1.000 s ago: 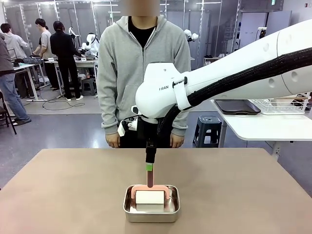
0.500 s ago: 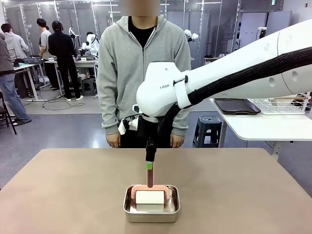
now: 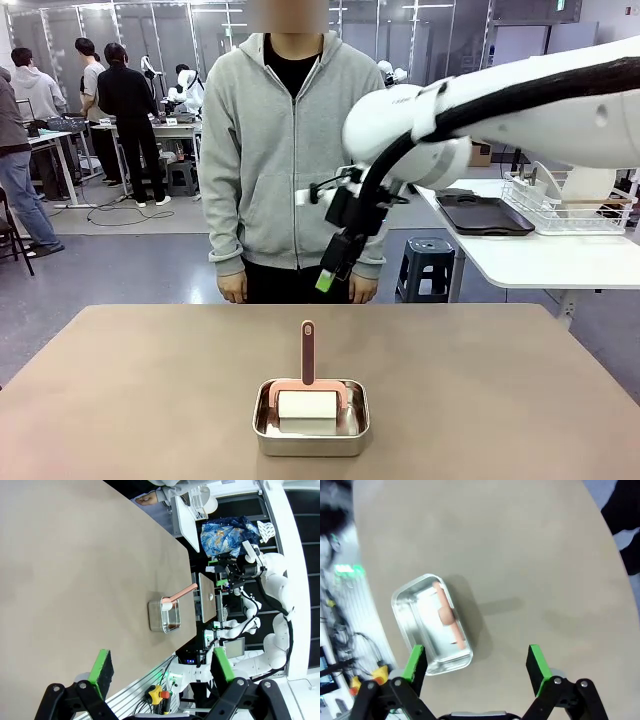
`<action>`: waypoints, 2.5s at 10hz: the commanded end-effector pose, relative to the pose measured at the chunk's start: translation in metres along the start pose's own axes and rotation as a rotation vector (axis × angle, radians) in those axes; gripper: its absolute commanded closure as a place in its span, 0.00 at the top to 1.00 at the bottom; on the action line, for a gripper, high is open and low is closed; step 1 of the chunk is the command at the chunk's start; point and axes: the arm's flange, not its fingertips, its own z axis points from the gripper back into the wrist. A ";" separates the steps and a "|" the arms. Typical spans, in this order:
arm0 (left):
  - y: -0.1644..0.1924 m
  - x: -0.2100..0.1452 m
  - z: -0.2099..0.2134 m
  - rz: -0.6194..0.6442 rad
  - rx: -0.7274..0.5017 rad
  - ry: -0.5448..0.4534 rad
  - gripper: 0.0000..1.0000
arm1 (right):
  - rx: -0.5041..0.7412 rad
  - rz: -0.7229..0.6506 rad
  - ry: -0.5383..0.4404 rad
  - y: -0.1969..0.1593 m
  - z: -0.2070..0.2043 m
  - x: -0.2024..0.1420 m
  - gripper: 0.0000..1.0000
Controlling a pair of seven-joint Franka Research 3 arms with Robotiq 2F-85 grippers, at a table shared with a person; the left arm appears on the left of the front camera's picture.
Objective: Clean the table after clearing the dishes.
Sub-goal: Place the Lint Roller back on top of the Airtight Container.
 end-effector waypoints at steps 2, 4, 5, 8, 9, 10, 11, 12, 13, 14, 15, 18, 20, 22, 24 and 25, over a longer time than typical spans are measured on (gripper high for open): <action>-0.002 0.001 0.001 0.014 -0.005 -0.008 1.00 | 0.374 -0.328 -0.315 -0.041 0.047 -0.106 1.00; -0.002 0.001 0.001 0.014 -0.005 -0.008 1.00 | 0.579 -0.453 -0.505 -0.076 0.068 -0.176 1.00; -0.002 0.001 0.001 0.014 -0.005 -0.008 1.00 | 0.624 -0.498 -0.588 -0.089 0.073 -0.205 1.00; -0.002 0.001 0.001 0.014 -0.005 -0.008 1.00 | 0.641 -0.628 -0.756 -0.113 0.097 -0.309 1.00; -0.002 0.001 0.001 0.014 -0.005 -0.008 1.00 | 0.642 -0.642 -0.806 -0.117 0.108 -0.345 1.00; -0.002 0.001 0.001 0.014 -0.005 -0.008 1.00 | 0.652 -0.632 -0.792 -0.117 0.116 -0.379 1.00; -0.002 0.001 0.001 0.014 -0.005 -0.008 1.00 | 0.635 -0.628 -0.815 -0.118 0.124 -0.408 1.00; -0.002 0.001 0.001 0.014 -0.005 -0.008 1.00 | 0.610 -0.622 -0.807 -0.117 0.131 -0.436 1.00; -0.002 0.001 0.001 0.014 -0.005 -0.008 1.00 | 0.593 -0.665 -0.826 -0.116 0.135 -0.458 1.00; -0.002 0.001 0.001 0.014 -0.005 -0.008 1.00 | 0.563 -0.733 -0.806 -0.116 0.134 -0.482 1.00; -0.002 0.001 0.001 0.014 -0.005 -0.008 1.00 | 0.562 -0.794 -0.812 -0.113 0.131 -0.504 1.00; -0.002 0.001 0.001 0.014 -0.005 -0.008 1.00 | 0.515 -0.885 -0.887 -0.104 0.121 -0.540 1.00; -0.002 0.001 0.001 0.014 -0.005 -0.008 1.00 | 0.565 -0.839 -0.850 -0.114 0.128 -0.539 1.00; -0.002 0.001 0.001 0.014 -0.005 -0.008 1.00 | 0.565 -0.839 -0.850 -0.114 0.128 -0.539 1.00; -0.002 0.001 0.001 0.014 -0.005 -0.008 1.00 | 0.565 -0.839 -0.850 -0.114 0.128 -0.539 1.00; -0.002 0.001 0.001 0.014 -0.005 -0.008 1.00 | 0.565 -0.839 -0.850 -0.114 0.128 -0.539 1.00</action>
